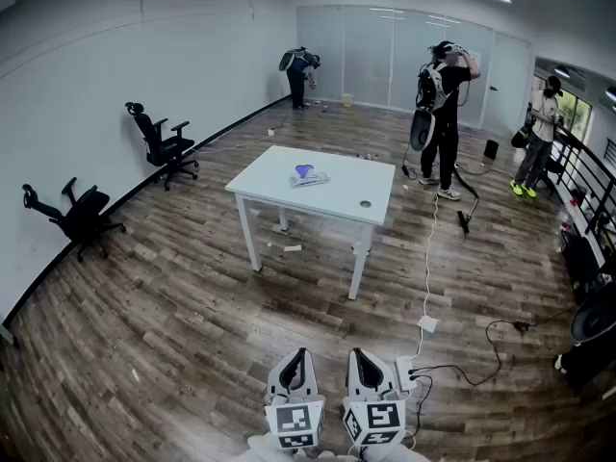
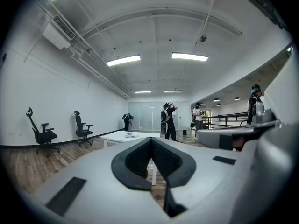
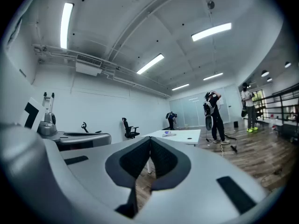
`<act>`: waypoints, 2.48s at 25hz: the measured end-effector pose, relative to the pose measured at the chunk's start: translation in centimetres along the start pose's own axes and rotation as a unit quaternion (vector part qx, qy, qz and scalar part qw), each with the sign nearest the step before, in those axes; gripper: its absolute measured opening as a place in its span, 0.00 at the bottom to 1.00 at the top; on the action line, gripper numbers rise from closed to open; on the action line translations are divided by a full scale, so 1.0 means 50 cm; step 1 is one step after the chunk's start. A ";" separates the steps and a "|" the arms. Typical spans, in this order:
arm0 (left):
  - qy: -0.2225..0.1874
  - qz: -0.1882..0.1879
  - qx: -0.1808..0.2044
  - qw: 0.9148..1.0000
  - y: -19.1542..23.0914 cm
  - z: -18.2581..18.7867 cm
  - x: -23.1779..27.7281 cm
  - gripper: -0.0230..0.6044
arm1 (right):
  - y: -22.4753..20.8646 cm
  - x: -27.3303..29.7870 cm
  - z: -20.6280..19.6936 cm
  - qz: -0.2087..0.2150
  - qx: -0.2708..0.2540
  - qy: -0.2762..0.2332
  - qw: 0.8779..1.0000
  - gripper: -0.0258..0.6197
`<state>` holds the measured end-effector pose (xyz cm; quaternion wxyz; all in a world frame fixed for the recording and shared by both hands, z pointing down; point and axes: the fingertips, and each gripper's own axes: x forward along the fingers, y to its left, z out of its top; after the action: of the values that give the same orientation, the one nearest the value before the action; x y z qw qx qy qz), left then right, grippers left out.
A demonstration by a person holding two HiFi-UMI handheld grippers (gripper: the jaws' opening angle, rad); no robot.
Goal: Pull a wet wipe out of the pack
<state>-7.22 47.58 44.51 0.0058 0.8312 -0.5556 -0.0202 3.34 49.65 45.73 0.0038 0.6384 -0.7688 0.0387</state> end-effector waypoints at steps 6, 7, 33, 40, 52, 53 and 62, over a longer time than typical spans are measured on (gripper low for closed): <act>-0.002 0.000 0.015 1.000 -0.014 0.001 0.006 0.04 | -0.020 0.007 -0.009 0.001 0.015 -0.001 1.000 0.05; -0.002 0.002 0.015 1.000 -0.015 -0.002 0.006 0.04 | -0.021 0.009 -0.011 0.003 0.015 0.000 1.000 0.05; -0.022 0.000 0.002 1.000 0.020 -0.011 0.196 0.04 | -0.068 0.184 -0.015 0.014 0.006 -0.005 1.000 0.05; -0.022 -0.004 -0.003 1.000 0.063 -0.007 0.312 0.04 | -0.103 0.317 0.001 0.016 0.013 -0.004 1.000 0.05; -0.019 -0.021 0.000 1.000 0.143 0.016 0.510 0.04 | -0.144 0.524 0.036 -0.002 0.019 -0.002 1.000 0.05; -0.018 -0.021 0.000 1.000 0.151 0.013 0.524 0.04 | -0.146 0.540 0.036 -0.003 0.019 -0.002 1.000 0.05; -0.009 -0.024 0.003 1.000 0.222 0.004 0.651 0.04 | -0.160 0.683 0.042 -0.001 0.027 0.004 1.000 0.05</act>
<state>-5.05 13.28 43.77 -0.0021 0.8438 -0.5359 -0.0267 4.96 14.54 45.98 -0.0103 0.6386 -0.7670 0.0615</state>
